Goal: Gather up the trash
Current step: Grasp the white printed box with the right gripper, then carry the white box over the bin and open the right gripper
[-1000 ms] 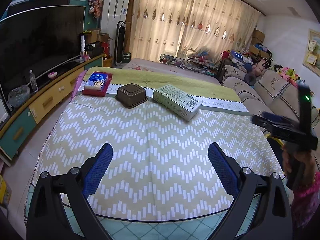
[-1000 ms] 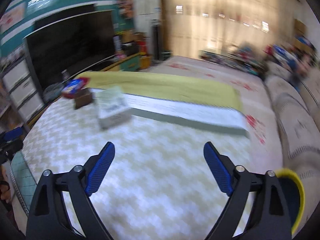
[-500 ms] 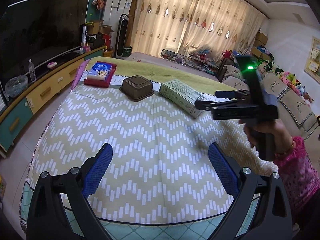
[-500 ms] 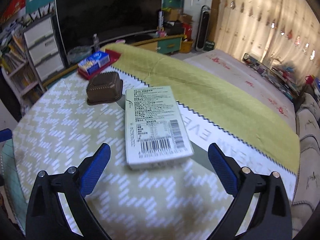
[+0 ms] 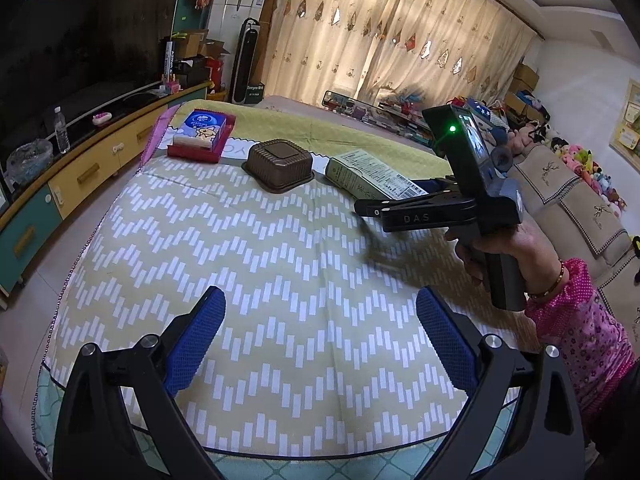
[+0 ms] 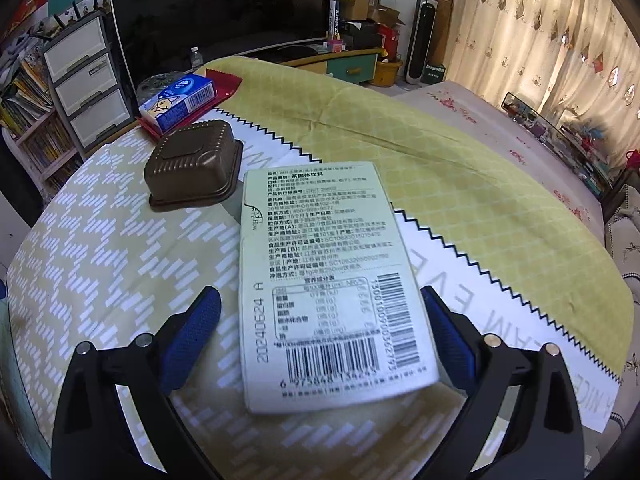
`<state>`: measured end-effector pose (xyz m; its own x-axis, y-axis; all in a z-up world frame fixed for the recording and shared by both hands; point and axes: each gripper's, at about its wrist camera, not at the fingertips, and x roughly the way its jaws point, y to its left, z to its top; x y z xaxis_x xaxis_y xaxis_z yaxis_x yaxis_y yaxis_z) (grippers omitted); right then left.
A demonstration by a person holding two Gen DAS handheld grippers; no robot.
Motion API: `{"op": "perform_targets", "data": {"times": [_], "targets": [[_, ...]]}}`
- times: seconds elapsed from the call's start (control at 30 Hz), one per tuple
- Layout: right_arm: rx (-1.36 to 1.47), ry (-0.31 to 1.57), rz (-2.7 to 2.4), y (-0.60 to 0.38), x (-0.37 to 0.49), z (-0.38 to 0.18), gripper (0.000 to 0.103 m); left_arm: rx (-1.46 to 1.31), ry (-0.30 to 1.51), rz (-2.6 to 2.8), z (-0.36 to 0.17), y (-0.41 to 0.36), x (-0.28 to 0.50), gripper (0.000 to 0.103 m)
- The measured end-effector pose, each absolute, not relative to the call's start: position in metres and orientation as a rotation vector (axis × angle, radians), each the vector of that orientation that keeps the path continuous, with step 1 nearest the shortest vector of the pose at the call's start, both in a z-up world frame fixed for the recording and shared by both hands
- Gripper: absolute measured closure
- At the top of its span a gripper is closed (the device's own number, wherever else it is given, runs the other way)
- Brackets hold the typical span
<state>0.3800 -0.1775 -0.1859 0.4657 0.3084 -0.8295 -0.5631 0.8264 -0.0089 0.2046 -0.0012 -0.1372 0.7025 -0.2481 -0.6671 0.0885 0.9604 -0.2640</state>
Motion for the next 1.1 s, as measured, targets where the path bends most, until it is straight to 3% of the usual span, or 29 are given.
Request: {"op": "perform_targets", "data": {"times": [0.2,0.3,0.37,0.7,1.1], "targets": [[-0.29,0.947,0.55,-0.178,0.379,-0.188,0.011,-0.226,0.779,-0.19,-0.14,0.0,0.207,0.008],[-0.288,0.943,0.55,-0.176,0.377,-0.189,0.02,-0.222,0.777,-0.195,-0.14,-0.002,0.206,0.008],[-0.284,0.94,0.549,-0.177,0.374,-0.186,0.034,-0.221,0.776,-0.199,-0.139,-0.004,0.205,0.008],[-0.268,0.952,0.53,-0.199,0.33,-0.183,0.034,-0.201,0.756,-0.219,-0.131,-0.015,0.188,0.008],[-0.037,0.928,0.364,-0.304,0.229,-0.171,0.035,-0.167,0.755,-0.274,-0.126,-0.041,0.172,0.008]]}}
